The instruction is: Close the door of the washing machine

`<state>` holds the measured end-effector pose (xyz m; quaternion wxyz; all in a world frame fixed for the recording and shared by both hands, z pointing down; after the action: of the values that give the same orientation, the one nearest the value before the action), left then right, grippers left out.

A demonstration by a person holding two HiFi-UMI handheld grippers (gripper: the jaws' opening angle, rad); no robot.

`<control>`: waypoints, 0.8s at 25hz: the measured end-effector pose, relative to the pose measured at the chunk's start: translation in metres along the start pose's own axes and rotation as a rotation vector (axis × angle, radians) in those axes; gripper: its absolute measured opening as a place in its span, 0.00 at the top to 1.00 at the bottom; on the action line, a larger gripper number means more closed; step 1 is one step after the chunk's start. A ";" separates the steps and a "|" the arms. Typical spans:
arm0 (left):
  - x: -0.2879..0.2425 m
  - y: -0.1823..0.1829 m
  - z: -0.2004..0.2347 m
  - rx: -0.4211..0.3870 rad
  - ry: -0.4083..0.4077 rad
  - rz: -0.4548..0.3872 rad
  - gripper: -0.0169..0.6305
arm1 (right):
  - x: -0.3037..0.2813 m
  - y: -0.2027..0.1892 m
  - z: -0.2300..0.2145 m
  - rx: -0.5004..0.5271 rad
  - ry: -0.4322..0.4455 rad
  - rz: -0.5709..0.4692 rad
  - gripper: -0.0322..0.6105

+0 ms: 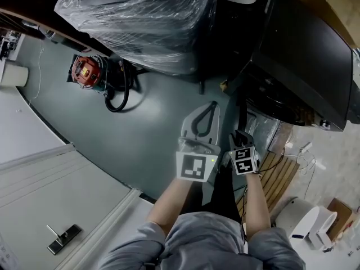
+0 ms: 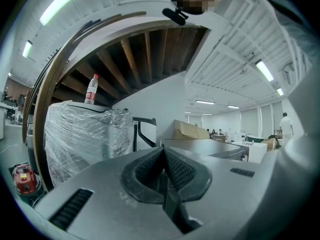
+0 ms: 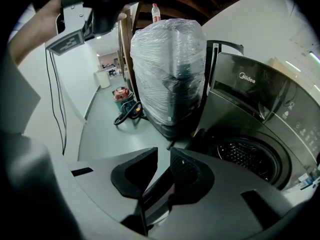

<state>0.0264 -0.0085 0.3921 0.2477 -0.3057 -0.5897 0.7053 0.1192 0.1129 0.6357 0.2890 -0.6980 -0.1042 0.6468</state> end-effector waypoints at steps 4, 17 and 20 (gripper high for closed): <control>-0.009 0.002 -0.019 -0.010 -0.027 -0.006 0.98 | 0.008 -0.012 -0.016 0.011 -0.049 0.028 0.84; -0.032 0.006 -0.068 -0.019 -0.094 -0.008 0.98 | 0.027 -0.072 -0.070 -0.018 -0.270 0.177 0.93; -0.039 0.007 -0.080 -0.036 -0.113 -0.007 0.98 | 0.035 -0.098 -0.090 -0.113 -0.316 0.186 0.93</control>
<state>0.1110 0.0166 0.3811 0.2108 -0.2677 -0.6165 0.7098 0.2328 0.1866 0.6586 0.1684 -0.6095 -0.1195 0.7654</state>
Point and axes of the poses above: the fingertips, and each gripper's own axes: x backward along the fingers, z to its left, y out of its top, the point moved 2 cm from there along x, backward along the fingers, and after that the axes turned 3 degrees about z, right-handed, at the moved point
